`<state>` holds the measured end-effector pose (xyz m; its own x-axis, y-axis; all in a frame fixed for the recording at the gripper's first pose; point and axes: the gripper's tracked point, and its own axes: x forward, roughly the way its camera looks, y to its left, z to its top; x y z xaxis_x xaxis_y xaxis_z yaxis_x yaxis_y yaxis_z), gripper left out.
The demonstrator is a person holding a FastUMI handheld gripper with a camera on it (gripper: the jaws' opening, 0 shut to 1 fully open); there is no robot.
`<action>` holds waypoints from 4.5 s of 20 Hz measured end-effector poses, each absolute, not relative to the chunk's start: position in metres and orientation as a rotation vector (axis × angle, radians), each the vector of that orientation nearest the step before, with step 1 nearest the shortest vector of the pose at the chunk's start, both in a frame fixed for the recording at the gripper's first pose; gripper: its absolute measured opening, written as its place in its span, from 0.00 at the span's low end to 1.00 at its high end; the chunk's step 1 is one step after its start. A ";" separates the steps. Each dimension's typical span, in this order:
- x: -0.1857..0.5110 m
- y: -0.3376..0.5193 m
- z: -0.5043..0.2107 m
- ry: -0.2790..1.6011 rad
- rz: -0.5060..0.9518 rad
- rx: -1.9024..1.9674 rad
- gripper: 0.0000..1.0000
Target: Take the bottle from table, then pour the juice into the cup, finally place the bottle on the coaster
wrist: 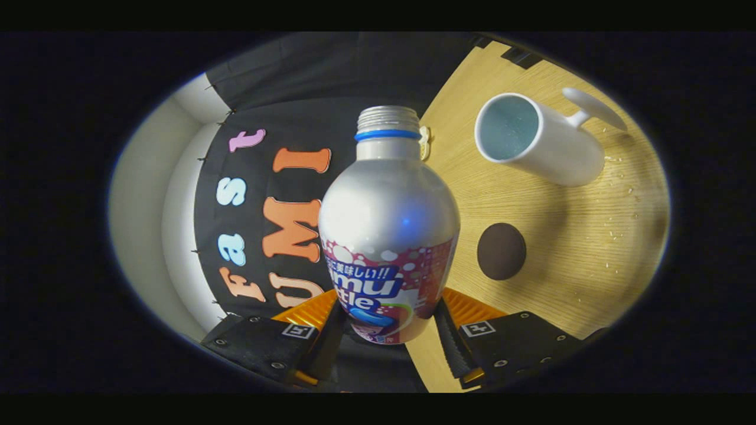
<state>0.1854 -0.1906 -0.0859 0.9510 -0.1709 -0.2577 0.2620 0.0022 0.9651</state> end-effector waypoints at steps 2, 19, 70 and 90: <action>0.184 -0.195 -0.083 0.070 -0.350 1.570 0.75; 0.189 -0.208 -0.073 0.085 -0.374 1.756 0.75; 0.193 -0.217 -0.060 0.125 -0.478 2.058 0.75; 0.196 -0.220 -0.054 0.110 -0.490 2.177 0.75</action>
<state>0.1963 -0.2198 -0.0542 0.9185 -0.0952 -0.3838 0.2502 -0.6116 0.7506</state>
